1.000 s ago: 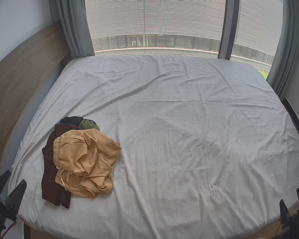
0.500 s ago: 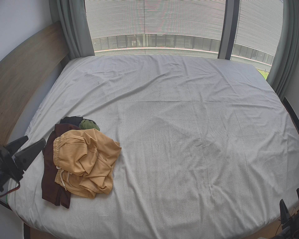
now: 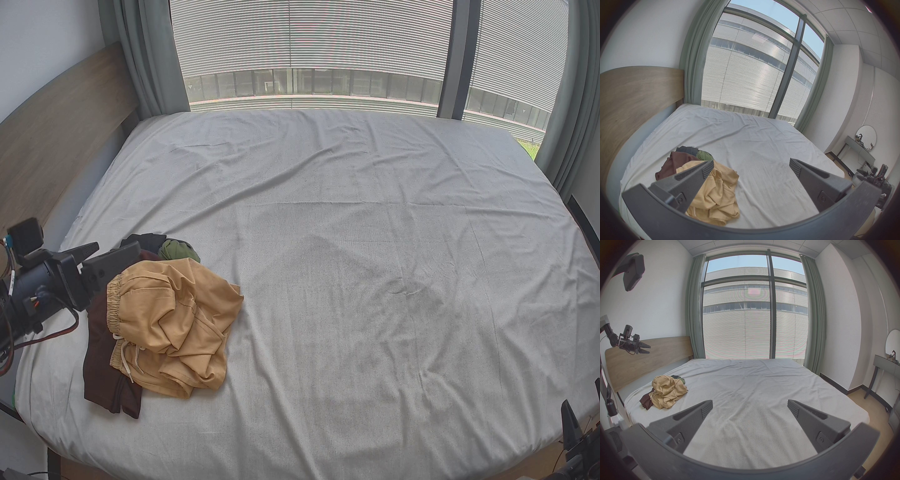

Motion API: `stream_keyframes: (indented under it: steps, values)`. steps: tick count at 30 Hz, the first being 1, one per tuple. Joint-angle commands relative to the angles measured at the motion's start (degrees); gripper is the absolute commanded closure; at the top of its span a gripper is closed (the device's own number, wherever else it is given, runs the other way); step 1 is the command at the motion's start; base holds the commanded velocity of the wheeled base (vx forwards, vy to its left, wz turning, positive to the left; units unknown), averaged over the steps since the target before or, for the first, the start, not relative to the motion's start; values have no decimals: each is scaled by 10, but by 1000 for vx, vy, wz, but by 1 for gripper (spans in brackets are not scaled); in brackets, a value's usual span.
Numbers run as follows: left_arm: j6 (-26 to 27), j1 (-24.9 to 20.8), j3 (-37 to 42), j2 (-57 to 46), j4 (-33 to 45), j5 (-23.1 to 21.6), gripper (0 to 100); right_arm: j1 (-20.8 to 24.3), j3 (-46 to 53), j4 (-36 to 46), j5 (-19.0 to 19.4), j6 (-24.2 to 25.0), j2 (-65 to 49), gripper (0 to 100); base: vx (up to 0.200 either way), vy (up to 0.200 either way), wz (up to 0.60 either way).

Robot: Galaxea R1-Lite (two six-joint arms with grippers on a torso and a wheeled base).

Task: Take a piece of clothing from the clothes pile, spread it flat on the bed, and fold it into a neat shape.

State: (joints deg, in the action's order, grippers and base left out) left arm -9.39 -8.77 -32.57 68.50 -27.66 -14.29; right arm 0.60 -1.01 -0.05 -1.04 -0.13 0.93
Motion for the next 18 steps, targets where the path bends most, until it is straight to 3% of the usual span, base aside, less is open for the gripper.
stream_keyframes:
  steps: [1, 4, 5, 10, 18]
  values:
    - [-4, 38, 6, 45, -27, -19, 0, 0, 10, 0, 0, 0, -9, 0, 0, 0, 0]
    - [-4, 60, 9, 49, -27, -36, 0, 0, 10, 0, 0, 0, -9, 0, 0, 0, 0]
    - [-4, 89, 15, 63, -29, -68, 0, 0, 10, 0, 0, 0, -9, 0, 0, 0, 0]
    - [-3, 145, 15, 103, -31, -112, 0, 1, 10, 0, 0, 0, -9, 0, 0, 0, 0]
    - [-3, 188, 11, 153, -40, -151, 0, 1, 10, 0, 0, 1, -9, 0, 0, 0, 0]
